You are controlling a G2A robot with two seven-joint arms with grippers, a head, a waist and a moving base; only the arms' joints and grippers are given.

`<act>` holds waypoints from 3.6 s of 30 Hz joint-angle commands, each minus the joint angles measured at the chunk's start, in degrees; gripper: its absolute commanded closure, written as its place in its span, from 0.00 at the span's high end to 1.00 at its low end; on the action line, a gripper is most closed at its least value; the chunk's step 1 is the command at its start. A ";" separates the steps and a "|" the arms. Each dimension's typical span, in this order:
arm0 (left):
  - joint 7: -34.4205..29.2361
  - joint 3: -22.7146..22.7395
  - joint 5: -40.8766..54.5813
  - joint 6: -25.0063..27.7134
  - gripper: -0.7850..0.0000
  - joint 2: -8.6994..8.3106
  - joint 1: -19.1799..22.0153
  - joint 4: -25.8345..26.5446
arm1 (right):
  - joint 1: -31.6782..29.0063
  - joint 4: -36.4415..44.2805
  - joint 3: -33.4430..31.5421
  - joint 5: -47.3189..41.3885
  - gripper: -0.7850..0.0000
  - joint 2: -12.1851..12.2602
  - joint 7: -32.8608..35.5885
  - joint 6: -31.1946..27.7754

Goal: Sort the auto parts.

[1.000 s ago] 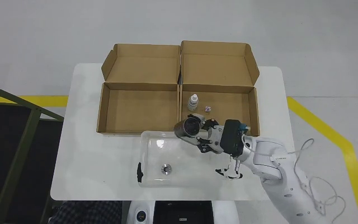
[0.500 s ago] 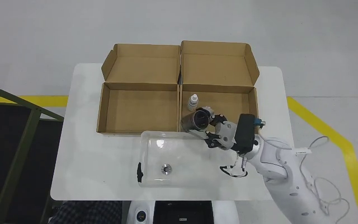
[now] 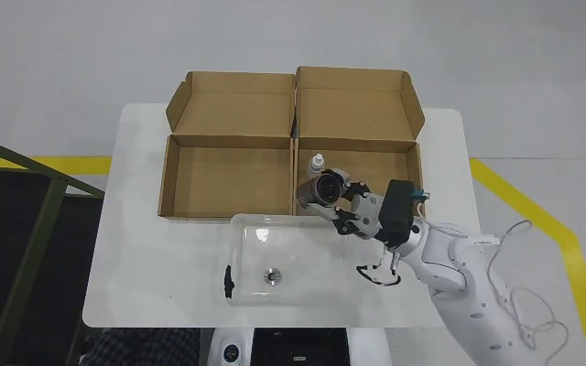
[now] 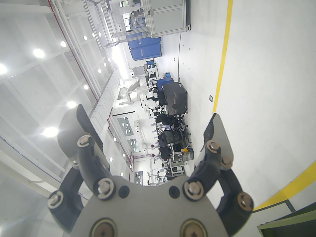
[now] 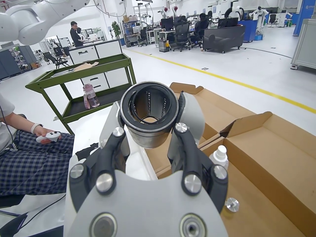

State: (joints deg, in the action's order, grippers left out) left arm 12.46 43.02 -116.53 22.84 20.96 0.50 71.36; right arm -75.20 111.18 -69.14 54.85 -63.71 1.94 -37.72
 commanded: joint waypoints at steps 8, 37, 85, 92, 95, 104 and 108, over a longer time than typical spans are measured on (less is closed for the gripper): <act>0.00 0.00 0.00 0.00 1.00 0.00 0.00 0.00 | 6.60 -4.48 8.04 4.10 0.00 -1.46 6.52 4.27; 0.00 0.00 0.00 0.00 1.00 0.00 0.00 0.00 | 23.79 -19.43 24.22 10.59 0.00 -7.80 20.43 17.97; 0.00 0.00 0.00 0.00 1.00 0.00 0.00 0.00 | 27.30 -25.45 26.27 8.59 0.47 -11.57 31.17 14.04; 0.00 0.00 0.00 0.00 1.00 0.00 0.00 0.00 | 26.32 -22.81 25.15 9.74 0.48 -11.43 30.11 13.45; 0.00 0.00 0.00 0.00 1.00 0.00 0.00 0.00 | 25.39 -19.72 24.24 10.97 0.49 -11.12 29.91 13.14; 0.00 0.00 0.00 0.00 1.00 0.00 0.00 0.00 | 20.07 -8.15 22.59 15.29 0.49 -9.75 32.34 9.71; 0.00 0.00 0.00 0.00 1.00 0.00 0.00 0.00 | 17.58 -4.21 22.28 16.87 0.49 -9.21 33.24 8.29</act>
State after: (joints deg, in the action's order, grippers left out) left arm 12.46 43.02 -116.53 22.84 20.96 0.50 71.36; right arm -57.03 106.05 -46.80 71.41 -73.04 35.01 -29.12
